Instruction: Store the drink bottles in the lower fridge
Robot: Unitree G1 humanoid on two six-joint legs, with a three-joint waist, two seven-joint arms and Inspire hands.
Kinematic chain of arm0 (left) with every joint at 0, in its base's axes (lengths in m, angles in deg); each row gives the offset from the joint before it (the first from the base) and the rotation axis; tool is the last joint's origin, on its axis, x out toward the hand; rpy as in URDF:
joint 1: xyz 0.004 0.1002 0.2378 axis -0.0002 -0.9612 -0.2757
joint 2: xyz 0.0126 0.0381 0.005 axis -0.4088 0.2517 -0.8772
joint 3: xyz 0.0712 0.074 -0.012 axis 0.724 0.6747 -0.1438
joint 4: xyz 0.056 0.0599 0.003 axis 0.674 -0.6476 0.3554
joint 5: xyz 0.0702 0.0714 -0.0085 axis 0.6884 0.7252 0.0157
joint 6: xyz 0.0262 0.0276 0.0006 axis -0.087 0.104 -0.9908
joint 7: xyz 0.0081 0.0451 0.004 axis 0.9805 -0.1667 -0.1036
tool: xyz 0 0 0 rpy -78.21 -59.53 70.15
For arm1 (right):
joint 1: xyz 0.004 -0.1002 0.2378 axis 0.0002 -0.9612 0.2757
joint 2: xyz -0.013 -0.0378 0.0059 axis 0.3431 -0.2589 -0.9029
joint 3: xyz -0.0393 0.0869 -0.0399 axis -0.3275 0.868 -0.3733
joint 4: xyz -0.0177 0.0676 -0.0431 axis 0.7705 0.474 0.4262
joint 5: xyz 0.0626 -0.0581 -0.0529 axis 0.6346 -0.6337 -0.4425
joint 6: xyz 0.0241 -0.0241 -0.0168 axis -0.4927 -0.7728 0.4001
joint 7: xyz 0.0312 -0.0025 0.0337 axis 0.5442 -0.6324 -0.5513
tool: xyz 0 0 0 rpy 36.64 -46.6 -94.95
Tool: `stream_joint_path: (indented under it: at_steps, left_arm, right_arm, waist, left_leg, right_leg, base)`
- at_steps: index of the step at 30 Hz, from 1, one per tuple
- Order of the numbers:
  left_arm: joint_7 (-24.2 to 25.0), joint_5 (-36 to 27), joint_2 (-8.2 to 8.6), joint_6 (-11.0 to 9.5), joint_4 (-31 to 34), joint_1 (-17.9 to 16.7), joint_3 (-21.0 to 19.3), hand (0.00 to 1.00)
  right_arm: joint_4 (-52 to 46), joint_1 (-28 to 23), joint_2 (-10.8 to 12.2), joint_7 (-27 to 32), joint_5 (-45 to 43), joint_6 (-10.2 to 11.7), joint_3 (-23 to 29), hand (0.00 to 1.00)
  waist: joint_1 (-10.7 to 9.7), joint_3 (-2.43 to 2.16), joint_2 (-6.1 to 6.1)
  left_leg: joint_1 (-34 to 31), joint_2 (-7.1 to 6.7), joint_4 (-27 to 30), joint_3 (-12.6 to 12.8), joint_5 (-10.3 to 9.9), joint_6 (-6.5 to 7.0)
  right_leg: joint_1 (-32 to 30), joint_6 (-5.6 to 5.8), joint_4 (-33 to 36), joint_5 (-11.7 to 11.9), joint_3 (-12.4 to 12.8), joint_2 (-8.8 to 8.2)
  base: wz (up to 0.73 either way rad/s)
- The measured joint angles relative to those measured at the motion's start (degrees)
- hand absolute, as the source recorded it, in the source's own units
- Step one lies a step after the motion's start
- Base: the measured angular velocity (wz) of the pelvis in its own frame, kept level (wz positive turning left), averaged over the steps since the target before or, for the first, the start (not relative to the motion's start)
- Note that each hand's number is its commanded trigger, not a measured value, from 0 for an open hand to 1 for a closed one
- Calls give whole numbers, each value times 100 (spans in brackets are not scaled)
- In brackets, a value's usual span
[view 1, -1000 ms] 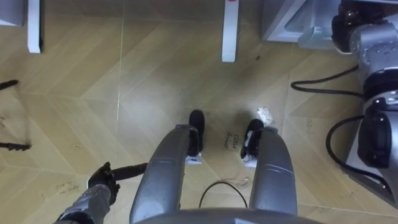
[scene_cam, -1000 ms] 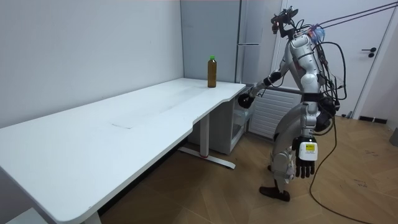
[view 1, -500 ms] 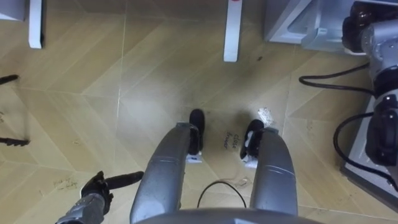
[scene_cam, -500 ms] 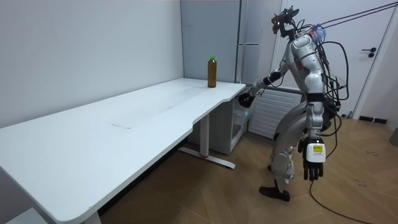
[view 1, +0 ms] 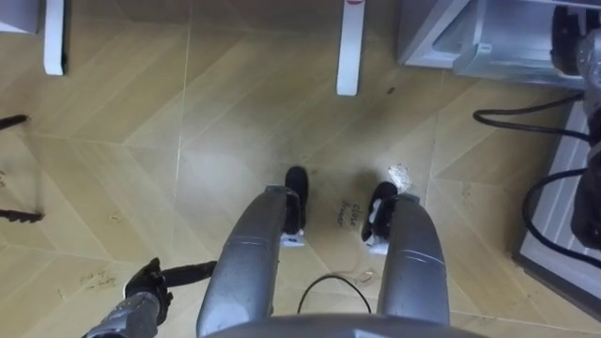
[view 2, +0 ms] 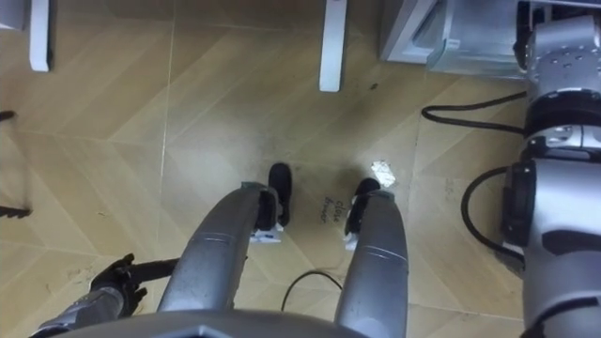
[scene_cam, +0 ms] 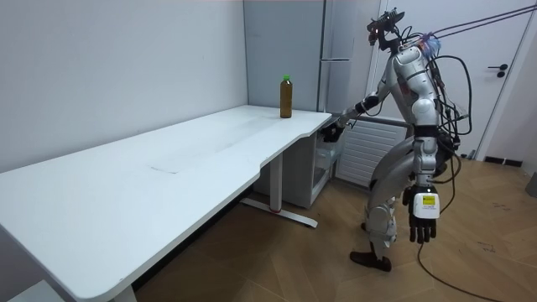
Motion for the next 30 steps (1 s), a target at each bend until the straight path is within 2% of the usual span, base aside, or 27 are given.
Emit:
stream_joint_path:
  at_steps: [4, 7, 17, 26, 30]
  left_arm:
    - [-37, 1, 0, 24, 76, -8, 185, 0]
    - [-38, -1, -3, 21, 91, -7, 193, 0]
    - [-34, 0, -14, 20, 92, -7, 193, 0]
    - [-21, -4, -24, 45, 99, -7, 178, 0]
    - [23, -7, -25, 48, 96, -3, 177, 0]
  right_arm:
    - [0, 0, 0, -12, 4, 0, 0, 0]
    - [1, -1, 0, -11, 3, 7, -11, 0]
    - [0, -18, 0, -9, 12, 52, -57, 0]
    - [266, -191, 14, -15, -6, -19, -227, 0]
    - [453, -318, 13, -321, 22, -39, -308, 0]
  waist:
    - [23, -4, 7]
    - [37, -4, 7]
    - [29, -4, 6]
    - [2, -1, 3]
    - [-2, 1, 0]
  left_leg:
    - [2, 20, -41, -5, 11, -10]
    - [29, 30, -130, 4, 48, -3]
    - [97, 16, -215, 26, 60, 2]
    - [543, 7, -454, 18, 61, 2]
    - [763, -7, -539, 17, 61, 0]
  right_leg:
    - [10, -5, -78, 48, -2, 34]
    - [39, 4, -192, 123, 15, 69]
    - [84, 16, -248, 132, 32, 64]
    - [534, 33, -477, 135, -7, 69]
    - [741, 42, -522, 109, -45, 42]
  base:
    - [-4]
    - [-7]
    - [0]
    - [0]
    - [2]
